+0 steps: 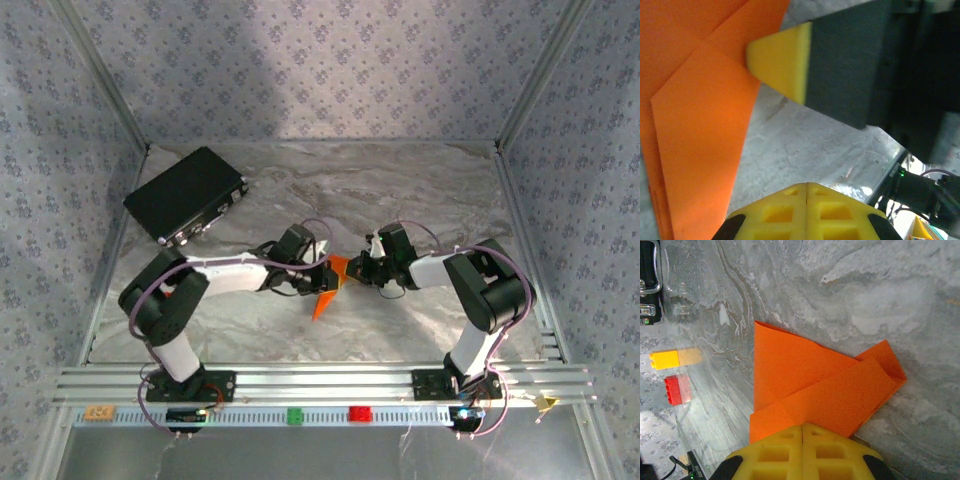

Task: Fold a paper plane with a square sheet of paper (pick it up from the middle)
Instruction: Fold the wing for the fifth time at the center of the table.

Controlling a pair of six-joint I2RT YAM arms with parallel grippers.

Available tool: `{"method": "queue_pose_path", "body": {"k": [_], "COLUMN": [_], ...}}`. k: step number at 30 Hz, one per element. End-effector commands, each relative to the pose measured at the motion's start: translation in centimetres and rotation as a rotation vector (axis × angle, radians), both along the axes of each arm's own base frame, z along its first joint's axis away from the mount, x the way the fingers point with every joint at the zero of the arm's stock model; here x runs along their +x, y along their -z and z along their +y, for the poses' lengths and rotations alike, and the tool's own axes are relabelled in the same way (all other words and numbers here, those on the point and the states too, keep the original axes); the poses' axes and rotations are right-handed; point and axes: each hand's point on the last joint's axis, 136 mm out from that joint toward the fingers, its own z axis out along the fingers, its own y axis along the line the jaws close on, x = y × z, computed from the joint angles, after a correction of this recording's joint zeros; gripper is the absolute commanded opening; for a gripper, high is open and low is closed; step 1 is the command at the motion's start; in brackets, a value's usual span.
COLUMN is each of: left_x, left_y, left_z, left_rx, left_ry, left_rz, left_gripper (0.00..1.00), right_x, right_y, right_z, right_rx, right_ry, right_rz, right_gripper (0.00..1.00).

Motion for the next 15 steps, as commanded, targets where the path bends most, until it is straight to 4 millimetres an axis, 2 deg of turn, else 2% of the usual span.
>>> {"method": "queue_pose_path", "body": {"k": [1, 5, 9, 15], "left_x": [0.0, -1.0, -2.2, -2.6], "left_y": [1.7, 4.1, 5.0, 5.5], "left_z": [-0.5, 0.8, 2.1, 2.1], "left_rx": [0.031, 0.087, 0.098, 0.09], "left_ry": [0.041, 0.036, 0.024, 0.019], "left_rz": [0.018, 0.058, 0.078, 0.088], "left_gripper": [0.0, 0.0, 0.0, 0.0], "right_x": [-0.9, -0.9, -0.5, 0.9], "right_y": [2.3, 2.2, 1.5, -1.8], "right_z": [-1.4, -1.5, -1.2, 0.2], "right_rx": [-0.077, -0.078, -0.064, -0.013], "right_ry": [0.024, 0.024, 0.021, -0.012], "right_rz": [0.047, 0.046, 0.031, -0.035], "right_gripper": [0.02, 0.02, 0.02, 0.03]}}
